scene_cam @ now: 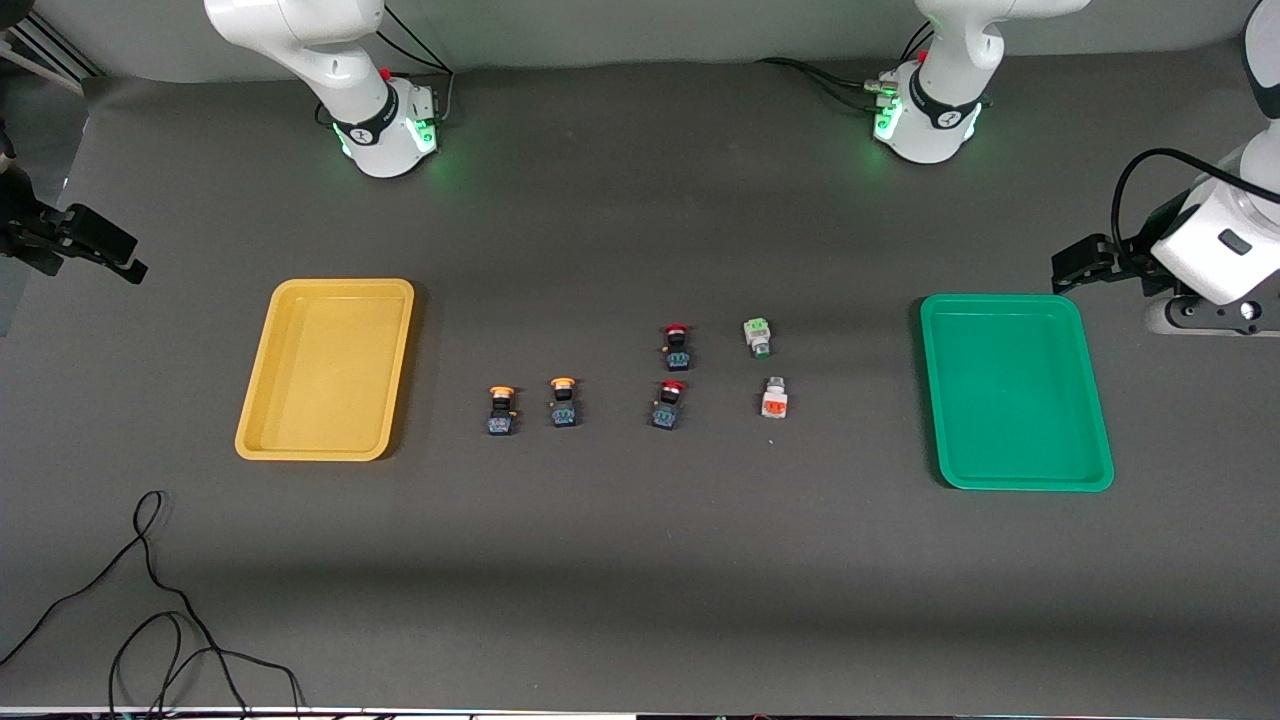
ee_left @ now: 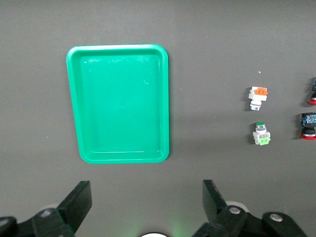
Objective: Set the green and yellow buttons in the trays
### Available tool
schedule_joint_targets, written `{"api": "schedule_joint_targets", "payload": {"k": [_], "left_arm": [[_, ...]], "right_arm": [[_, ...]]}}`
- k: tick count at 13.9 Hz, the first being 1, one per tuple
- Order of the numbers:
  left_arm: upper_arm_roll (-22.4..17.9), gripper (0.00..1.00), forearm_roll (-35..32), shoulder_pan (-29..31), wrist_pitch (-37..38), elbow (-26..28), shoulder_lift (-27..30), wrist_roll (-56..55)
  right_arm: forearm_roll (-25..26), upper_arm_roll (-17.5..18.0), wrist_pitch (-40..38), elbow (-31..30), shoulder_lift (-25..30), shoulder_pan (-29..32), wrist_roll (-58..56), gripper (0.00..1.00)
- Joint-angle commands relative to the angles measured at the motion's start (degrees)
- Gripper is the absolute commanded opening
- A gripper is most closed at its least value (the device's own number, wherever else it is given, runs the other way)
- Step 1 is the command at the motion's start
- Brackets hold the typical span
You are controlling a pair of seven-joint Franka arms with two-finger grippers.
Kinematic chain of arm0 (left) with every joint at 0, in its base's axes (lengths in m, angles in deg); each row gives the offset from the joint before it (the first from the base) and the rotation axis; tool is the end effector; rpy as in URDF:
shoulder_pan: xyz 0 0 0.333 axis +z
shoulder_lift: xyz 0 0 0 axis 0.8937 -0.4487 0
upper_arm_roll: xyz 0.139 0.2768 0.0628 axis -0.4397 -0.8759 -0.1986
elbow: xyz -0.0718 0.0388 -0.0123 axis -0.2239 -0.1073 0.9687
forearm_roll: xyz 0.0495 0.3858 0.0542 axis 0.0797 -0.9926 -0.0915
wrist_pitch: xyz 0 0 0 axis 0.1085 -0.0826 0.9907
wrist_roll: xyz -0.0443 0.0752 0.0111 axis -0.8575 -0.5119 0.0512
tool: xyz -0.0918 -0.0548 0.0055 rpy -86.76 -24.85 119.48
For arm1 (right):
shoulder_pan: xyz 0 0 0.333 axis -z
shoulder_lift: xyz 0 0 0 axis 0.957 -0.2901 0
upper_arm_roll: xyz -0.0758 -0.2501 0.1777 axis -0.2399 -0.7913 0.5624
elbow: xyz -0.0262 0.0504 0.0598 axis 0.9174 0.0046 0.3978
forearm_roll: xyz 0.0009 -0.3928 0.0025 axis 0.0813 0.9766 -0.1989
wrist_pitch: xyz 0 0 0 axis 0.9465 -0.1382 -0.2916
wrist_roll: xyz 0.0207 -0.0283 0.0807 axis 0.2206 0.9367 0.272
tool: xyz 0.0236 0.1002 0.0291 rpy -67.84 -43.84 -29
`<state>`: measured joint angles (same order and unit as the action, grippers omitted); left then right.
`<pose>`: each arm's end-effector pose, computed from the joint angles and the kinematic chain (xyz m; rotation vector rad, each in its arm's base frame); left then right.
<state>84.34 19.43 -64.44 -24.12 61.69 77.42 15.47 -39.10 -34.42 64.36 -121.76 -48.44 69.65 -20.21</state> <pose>0.5526 -0.0405 0.5849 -3.1356 0.0557 0.1644 0.5185 -0.0271 0.6440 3.1091 -0.2237 0.1023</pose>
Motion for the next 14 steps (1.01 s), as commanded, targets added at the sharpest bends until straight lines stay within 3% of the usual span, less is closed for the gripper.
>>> {"api": "schedule_joint_targets", "payload": {"k": [1, 14], "left_arm": [[-0.5, 1.00, -0.7, -0.7, 1.0, 0.1, 1.2, 0.7], [-0.5, 1.00, -0.7, -1.1, 1.1, 0.8, 0.9, -0.2]], "right_arm": [[0.9, 0.5, -0.8, 1.9, -1.2, 0.1, 0.0, 1.00], [0.6, 0.1, -0.8, 0.2, -2.9, -0.5, 0.0, 1.00]]}}
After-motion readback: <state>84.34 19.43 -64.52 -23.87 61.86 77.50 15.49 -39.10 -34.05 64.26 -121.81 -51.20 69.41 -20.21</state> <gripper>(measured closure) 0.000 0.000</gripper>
